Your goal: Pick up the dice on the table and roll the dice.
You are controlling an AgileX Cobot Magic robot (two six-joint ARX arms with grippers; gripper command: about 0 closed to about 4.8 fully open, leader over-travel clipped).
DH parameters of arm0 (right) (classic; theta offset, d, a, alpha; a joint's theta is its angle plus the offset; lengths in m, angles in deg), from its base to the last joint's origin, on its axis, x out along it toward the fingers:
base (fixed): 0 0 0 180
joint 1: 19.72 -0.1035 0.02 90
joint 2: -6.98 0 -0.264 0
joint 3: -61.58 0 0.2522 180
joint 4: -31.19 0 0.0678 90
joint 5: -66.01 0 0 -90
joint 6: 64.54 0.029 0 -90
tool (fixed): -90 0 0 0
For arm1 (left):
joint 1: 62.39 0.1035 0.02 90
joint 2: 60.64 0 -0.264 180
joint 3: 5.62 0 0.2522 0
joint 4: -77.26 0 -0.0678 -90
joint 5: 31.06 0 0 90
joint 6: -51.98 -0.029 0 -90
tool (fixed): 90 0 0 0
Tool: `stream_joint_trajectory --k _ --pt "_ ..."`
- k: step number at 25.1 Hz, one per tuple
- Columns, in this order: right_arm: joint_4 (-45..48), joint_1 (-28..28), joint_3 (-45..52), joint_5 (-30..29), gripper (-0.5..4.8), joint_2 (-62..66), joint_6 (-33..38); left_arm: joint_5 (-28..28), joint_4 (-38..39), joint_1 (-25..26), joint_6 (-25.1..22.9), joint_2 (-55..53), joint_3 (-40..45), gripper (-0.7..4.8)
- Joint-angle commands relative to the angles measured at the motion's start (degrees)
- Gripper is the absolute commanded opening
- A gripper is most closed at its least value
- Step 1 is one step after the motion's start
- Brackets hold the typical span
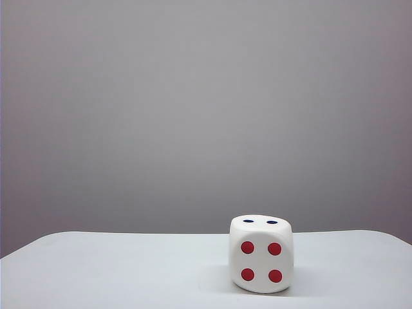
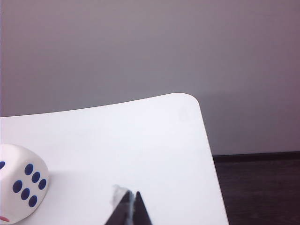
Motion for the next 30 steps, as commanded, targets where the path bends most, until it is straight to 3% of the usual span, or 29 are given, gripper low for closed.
stream_joint_trajectory --k 1,8,14,20,26,29,30 --pt "0.24 -0.04 0.33 0.77 0.00 0.00 0.17 -0.24 0.52 0.07 0.09 -0.04 -0.26 -0.03" --pt "0.17 -0.04 0.33 0.96 0.00 0.00 0.24 -0.37 0.96 0.07 0.31 -0.04 -0.26 -0.03" --pt "3.13 -0.07 0.15 1.03 -0.01 0.00 8.83 -6.78 2.62 0.04 9.44 -0.20 -3.56 -0.05" --pt "5.79 -0.04 -3.50 2.93 -0.01 0.81 10.47 -7.89 5.77 0.04 9.20 -6.56 -14.45 -0.05" --pt "5.79 0.02 -12.20 5.46 -0.01 10.73 9.66 -16.41 7.30 0.02 6.12 -21.29 -24.87 -0.05" --pt "5.70 0.02 -17.00 4.28 -0.01 18.56 9.62 -19.54 10.10 0.02 4.48 -28.65 -29.88 -0.05" --pt "5.70 0.02 -19.98 2.23 -0.01 23.26 8.85 -21.22 12.37 -0.02 1.99 -33.68 -33.35 -0.05"
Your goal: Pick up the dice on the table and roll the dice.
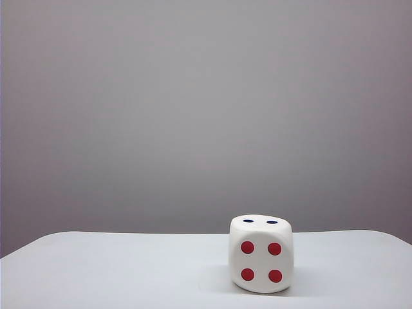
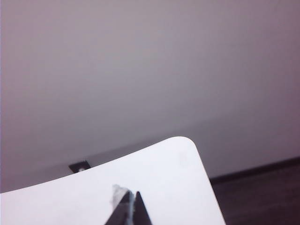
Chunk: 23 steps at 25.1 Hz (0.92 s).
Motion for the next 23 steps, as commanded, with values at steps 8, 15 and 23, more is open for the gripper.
stream_joint_trajectory --k 8,15,23 --pt "0.81 -0.07 -20.63 -15.23 -0.01 31.12 -1.81 -4.04 7.98 -1.36 -11.45 -22.08 -14.97 -0.05" --pt "-1.33 -0.39 -32.79 -25.11 0.00 52.43 -1.79 9.51 8.00 -13.99 -14.23 -26.45 -15.58 -0.05" --pt "-2.21 -4.35 -39.26 -28.94 0.68 69.29 -3.52 17.68 7.63 -28.50 -15.12 -34.16 -15.78 -0.02"
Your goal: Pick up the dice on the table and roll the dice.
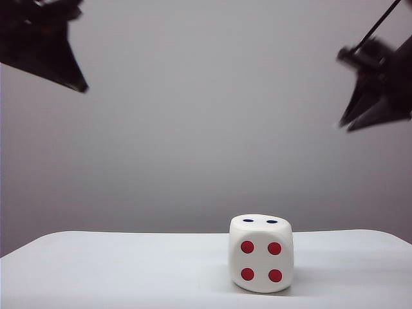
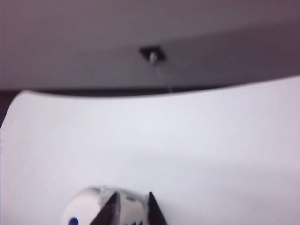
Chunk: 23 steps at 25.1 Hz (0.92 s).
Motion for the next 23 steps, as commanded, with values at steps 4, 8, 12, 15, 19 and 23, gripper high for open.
stream_joint_trajectory --k 4,8,12,15,19,23 --pt "-1.55 -4.48 -0.57 -4.52 1.88 8.20 -2.99 -8.76 -4.17 -1.99 -0.24 -7.48 -0.44 -0.01" --pt "-1.57 -6.71 -0.63 -5.40 3.67 13.97 -5.99 -9.88 -6.75 -1.95 -2.10 -10.69 -0.46 -0.01" --pt "-1.95 -6.86 -0.66 -10.08 4.41 18.95 -5.68 -10.69 -8.00 -1.90 -2.21 -12.17 -0.48 -0.01" --pt "-1.81 -7.43 -0.66 -10.82 4.41 20.72 -5.22 -10.88 -8.48 -1.90 -2.21 -12.37 -0.50 -0.01" --pt "-0.44 -8.57 -0.68 -11.10 4.41 21.84 -3.80 -10.88 -8.50 -1.90 -2.19 -12.41 -0.50 -0.01" --pt "2.95 -10.80 -0.72 -10.71 4.41 22.05 -2.01 -10.91 -8.63 -1.90 -2.19 -12.46 -0.48 -0.01"
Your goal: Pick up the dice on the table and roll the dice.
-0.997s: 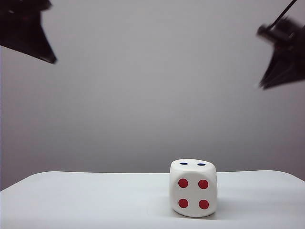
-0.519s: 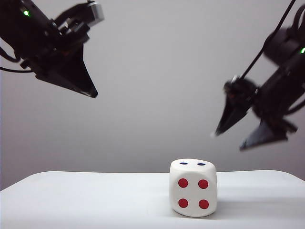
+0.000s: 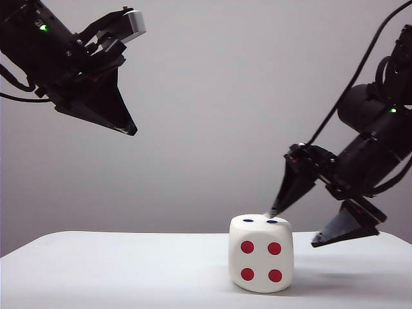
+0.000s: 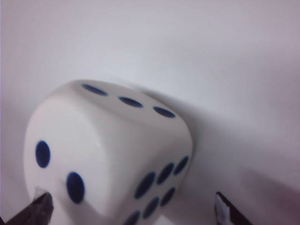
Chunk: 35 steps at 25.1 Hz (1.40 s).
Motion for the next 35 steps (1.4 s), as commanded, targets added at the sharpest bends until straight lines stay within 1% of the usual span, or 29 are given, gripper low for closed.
stream_joint_trajectory --k 1,4,7,8,9,10,11,12,13,14,15,19,23,24,25,28,34,35 --pt "3.93 -1.68 -0.28 -0.11 4.40 0.00 2.21 -0.39 -0.94 -0.04 -0.20 0.07 -0.39 -0.01" --pt "5.81 -2.91 -0.35 0.17 4.39 0.35 3.65 -0.42 -1.16 -0.04 -0.20 0.09 -0.39 -0.01" --pt "6.10 -3.61 -0.39 1.11 4.21 0.74 4.24 -0.39 -1.09 -0.04 -0.17 0.09 -0.39 -0.01" --pt "6.16 -3.61 -0.39 1.16 4.05 0.87 5.03 -0.42 -1.09 -0.04 -0.17 0.09 -0.39 -0.01" --pt "6.21 -3.61 -0.37 1.09 3.17 1.11 5.66 -0.42 -1.14 -0.04 -0.17 0.09 -0.39 -0.01" --pt "6.29 -3.61 -0.37 1.09 2.59 1.25 6.23 -0.42 -1.14 -0.04 -0.17 0.09 -0.39 -0.01" --pt "6.27 -3.61 -0.37 0.96 1.56 1.22 6.51 -0.42 -1.14 -0.04 -0.17 0.09 -0.39 -0.01" --pt "6.27 -3.61 -0.37 0.68 1.11 1.22 6.54 -0.42 -1.14 -0.04 -0.17 0.09 -0.39 -0.01" --pt "6.29 -3.61 -0.37 0.68 0.77 1.22 6.54 -0.42 -1.14 -0.04 -0.17 0.09 -0.39 -0.01" --pt "6.32 -3.61 -0.37 0.66 0.62 1.22 6.54 -0.42 -1.14 -0.04 -0.17 0.09 -0.39 -0.01" --pt "6.34 -3.61 -0.39 0.68 0.52 1.22 6.56 -0.39 -1.16 -0.04 -0.20 0.09 -0.39 -0.01" --pt "5.88 -3.52 -1.36 -0.07 0.53 1.03 6.56 -0.39 -1.18 -0.04 -0.20 0.09 -0.39 -0.01" --pt "2.62 -3.52 -5.60 -7.58 0.54 0.90 6.51 -0.42 -2.01 -0.04 -0.20 0.09 -0.39 -0.01" --pt "0.37 -3.52 -8.35 -11.65 0.54 0.90 6.51 -0.42 -2.45 -0.04 -0.17 0.09 -0.39 -0.01" --pt "-0.76 -3.52 -9.57 -12.76 0.54 0.90 6.45 -0.42 -2.47 -0.04 -0.17 0.09 -0.39 -0.01" --pt "-4.09 -3.52 -12.96 -13.22 0.54 0.90 5.95 -0.42 -2.43 -0.04 -0.17 0.09 -0.39 -0.01" --pt "-7.74 -3.52 -16.17 -13.31 0.54 0.87 4.39 -0.39 -2.45 -0.04 -0.20 0.09 -0.39 -0.01" --pt "-9.97 -3.52 -17.22 -13.33 0.54 0.50 2.43 -0.39 -2.56 -0.04 -0.20 0.09 -0.39 -0.01"
